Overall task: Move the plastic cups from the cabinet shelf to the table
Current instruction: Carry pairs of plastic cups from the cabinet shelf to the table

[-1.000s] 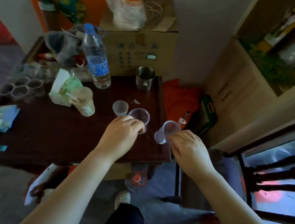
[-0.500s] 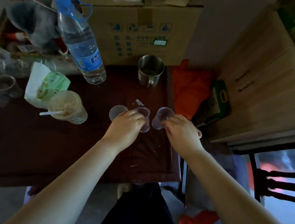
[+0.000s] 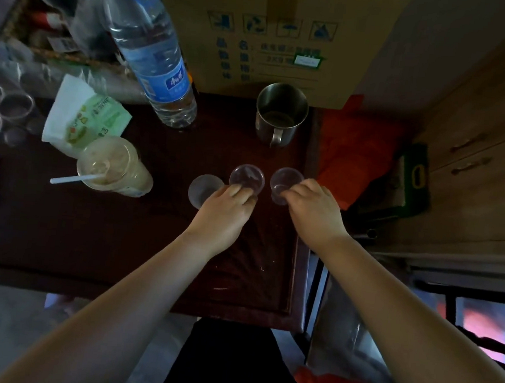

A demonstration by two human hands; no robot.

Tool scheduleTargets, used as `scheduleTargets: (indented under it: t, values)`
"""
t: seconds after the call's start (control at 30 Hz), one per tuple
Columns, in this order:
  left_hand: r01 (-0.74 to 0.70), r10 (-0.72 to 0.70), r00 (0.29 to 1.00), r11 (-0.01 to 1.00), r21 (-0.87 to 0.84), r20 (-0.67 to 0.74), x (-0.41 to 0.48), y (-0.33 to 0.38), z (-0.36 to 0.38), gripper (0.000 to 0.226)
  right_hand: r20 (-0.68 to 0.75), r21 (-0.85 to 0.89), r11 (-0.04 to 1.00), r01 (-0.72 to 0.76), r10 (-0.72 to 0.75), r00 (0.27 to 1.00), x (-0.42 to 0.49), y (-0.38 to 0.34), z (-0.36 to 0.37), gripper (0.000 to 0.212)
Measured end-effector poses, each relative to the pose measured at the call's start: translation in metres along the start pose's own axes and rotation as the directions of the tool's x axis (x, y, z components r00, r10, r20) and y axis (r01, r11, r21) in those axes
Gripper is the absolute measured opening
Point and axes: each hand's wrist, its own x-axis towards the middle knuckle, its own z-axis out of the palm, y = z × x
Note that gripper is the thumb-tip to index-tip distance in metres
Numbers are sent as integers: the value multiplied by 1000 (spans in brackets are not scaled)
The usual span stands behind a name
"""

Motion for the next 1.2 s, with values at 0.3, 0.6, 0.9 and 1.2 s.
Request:
scheduleTargets:
  t: [0.3, 0.6, 0.9, 1.2]
  values:
    - [72, -71, 997, 997, -28, 30, -2, 2, 8, 43, 1, 1, 1000, 28, -28, 1000, 4, 7, 9, 30]
    - [119, -119, 993, 991, -57, 16, -9, 3, 3, 44, -40, 42, 999, 20, -18, 999, 6, 2, 10, 29]
    - [155, -153, 987, 987, -35, 41, -20, 2, 1, 48, -40, 94, 995, -17, 21, 999, 4, -7, 11, 31]
    - [151, -153, 987, 988, -41, -57, -28, 8, -19, 41, -103, 137, 987, -82, 97, 990, -16, -19, -8, 31]
